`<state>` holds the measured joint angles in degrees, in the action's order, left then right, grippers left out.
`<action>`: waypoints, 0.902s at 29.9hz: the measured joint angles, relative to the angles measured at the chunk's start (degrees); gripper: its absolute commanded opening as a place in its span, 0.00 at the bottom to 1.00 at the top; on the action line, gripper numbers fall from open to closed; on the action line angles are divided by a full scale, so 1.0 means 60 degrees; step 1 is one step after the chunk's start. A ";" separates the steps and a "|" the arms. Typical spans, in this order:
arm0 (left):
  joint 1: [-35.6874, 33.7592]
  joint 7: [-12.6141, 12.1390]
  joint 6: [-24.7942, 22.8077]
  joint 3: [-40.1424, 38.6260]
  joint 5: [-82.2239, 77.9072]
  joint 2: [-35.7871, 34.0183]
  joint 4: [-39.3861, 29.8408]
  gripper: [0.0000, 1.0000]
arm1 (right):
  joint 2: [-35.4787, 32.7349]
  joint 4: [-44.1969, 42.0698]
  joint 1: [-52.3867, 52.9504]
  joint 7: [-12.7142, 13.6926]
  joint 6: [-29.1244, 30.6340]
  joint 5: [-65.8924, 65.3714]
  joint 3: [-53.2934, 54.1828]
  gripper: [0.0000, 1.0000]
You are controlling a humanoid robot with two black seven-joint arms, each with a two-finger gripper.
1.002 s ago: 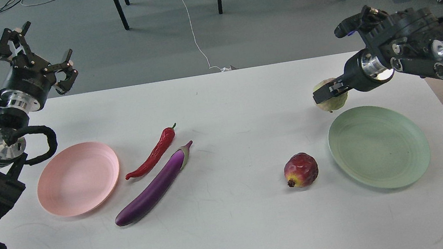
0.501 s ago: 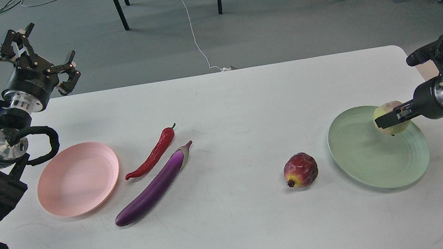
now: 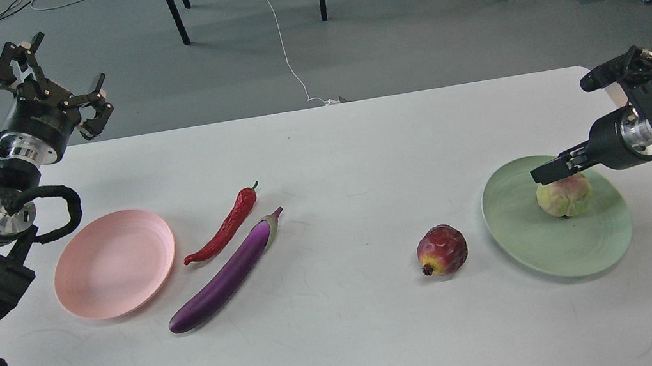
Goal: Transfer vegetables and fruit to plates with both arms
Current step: 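Carry the peach onto the pale green plate and release it, then move the right gripper to the red apple and grasp it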
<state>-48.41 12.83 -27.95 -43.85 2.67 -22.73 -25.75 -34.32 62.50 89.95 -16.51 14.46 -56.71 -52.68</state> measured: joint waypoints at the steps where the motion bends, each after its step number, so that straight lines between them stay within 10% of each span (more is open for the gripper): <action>1: 0.0001 0.0000 0.0000 0.0000 0.0003 0.0000 0.0000 0.98 | 0.0085 0.0162 0.0164 0.0030 0.0015 0.0022 0.0000 0.94; 27: 0.0192 0.0000 -0.0010 -0.0016 0.0008 -0.0392 0.0000 0.98 | 0.4059 0.0892 0.0859 -0.0002 0.0289 0.1332 -0.0596 0.90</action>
<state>-47.26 12.83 -28.01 -43.95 2.72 -25.08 -25.75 -9.97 67.85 95.10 -16.52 16.19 -48.72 -56.25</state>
